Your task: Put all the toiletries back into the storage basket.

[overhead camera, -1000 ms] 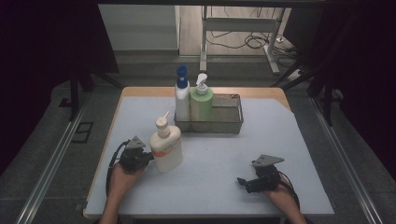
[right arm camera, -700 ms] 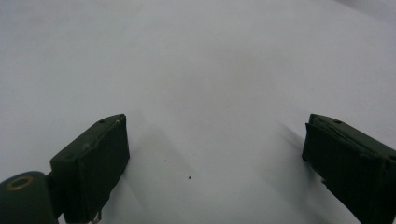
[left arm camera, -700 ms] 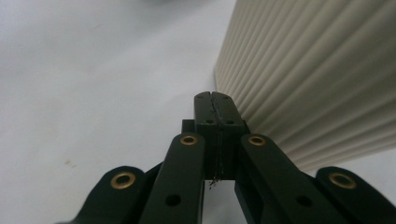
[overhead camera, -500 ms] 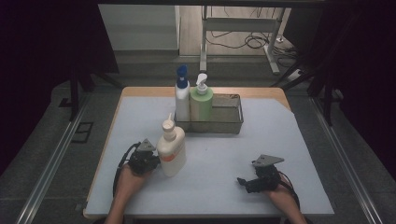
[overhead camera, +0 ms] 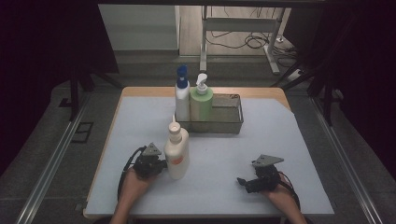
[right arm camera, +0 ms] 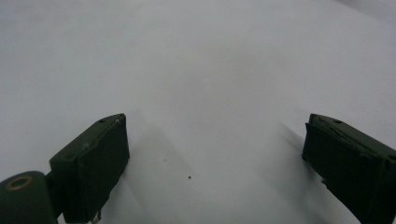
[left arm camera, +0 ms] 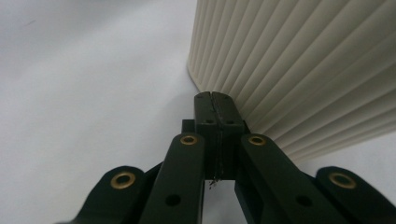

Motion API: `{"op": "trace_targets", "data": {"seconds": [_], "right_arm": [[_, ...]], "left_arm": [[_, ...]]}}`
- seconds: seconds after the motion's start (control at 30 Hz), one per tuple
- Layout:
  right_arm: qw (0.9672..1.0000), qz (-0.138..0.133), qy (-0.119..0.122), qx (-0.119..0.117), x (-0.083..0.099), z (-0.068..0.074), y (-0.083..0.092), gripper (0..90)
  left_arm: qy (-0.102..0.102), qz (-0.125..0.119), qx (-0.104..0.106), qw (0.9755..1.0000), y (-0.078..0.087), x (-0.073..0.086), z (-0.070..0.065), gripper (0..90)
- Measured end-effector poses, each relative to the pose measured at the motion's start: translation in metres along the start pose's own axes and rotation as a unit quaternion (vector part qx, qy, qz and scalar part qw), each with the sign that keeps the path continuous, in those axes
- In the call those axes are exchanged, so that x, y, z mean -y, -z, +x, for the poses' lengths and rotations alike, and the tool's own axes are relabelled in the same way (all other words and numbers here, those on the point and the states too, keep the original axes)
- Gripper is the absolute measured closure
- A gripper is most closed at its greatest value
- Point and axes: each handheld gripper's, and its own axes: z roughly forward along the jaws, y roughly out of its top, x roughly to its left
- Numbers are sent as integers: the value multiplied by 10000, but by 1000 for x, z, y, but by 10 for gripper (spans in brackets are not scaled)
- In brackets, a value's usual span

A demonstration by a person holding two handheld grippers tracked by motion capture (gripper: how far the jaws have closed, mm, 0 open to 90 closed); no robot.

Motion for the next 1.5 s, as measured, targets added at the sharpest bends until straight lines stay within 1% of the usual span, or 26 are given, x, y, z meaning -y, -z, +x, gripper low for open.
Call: {"op": "trace_targets", "data": {"seconds": [0.07, 0.1, 0.13, 0.17, 0.2, 0.23, 0.33, 0.37, 0.5, 0.57, 0.63, 0.7, 0.87, 0.97, 1.07, 1.2, 1.23, 1.37, 1.4, 1.5], "right_arm": [[10000, 4, 0, 4, 0, 0, 0, 70], [10000, 8, -2, 3, 0, 0, 0, 70], [10000, 8, -2, 3, 0, 0, 0, 70], [10000, 16, 0, 3, 0, 0, 0, 70], [10000, 15, 1, 3, 0, 0, 0, 70], [10000, 18, 0, 4, 0, 0, 0, 70], [10000, 18, 7, 21, -1, 0, 0, 70], [10000, 19, 15, 26, -1, 0, 0, 70], [10000, 19, 16, 28, -1, 0, 0, 69], [10000, 15, 14, 25, 0, 0, 0, 69], [10000, 15, 19, 28, 0, 0, 0, 69], [10000, 17, 15, 25, 0, 0, 0, 69], [10000, 9, 8, 11, 0, 0, 0, 69], [10000, 5, 3, 8, 0, 0, 0, 69], [10000, 4, 0, 8, 0, 0, 0, 69], [10000, 5, 5, 12, 0, 0, 0, 69], [10000, 6, 5, 11, 0, 0, 0, 69], [10000, 7, 2, 9, 0, 0, 0, 69], [10000, 7, 2, 9, 0, 0, 0, 69], [10000, 7, 2, 9, 0, 0, 0, 69]], "left_arm": [[-10, 13, 40, 10000, -2, 1, -3, 893], [-63, 60, 61, 9999, -3, 1, -6, 893], [-63, 60, 61, 9999, -3, 1, -6, 893], [-80, 71, 79, 9999, -4, 1, -10, 893], [-80, 71, 79, 9999, -4, 1, -10, 893], [-132, 112, 108, 9998, -5, 0, -13, 893], [-124, 97, 132, 9998, -7, 0, -17, 893], [-169, 115, 171, 9996, -8, 0, -20, 893], [-233, 137, 217, 9994, -10, -2, -26, 892], [-218, 122, 269, 9993, -13, -3, -31, 893], [-208, 116, 310, 9992, -14, -3, -33, 892], [-276, 143, 333, 9990, -16, -5, -37, 892], [-262, 135, 386, 9988, -20, -6, -44, 892], [-301, 131, 431, 9985, -23, -8, -49, 892], [-320, 141, 424, 9985, -24, -9, -51, 892], [-326, 110, 487, 9982, -27, -10, -56, 892], [-351, 98, 503, 9981, -29, -11, -59, 891], [-380, 77, 500, 9980, -32, -13, -62, 892], [-336, 51, 519, 9981, -33, -13, -64, 892], [-358, 35, 515, 9980, -36, -15, -66, 891]]}}
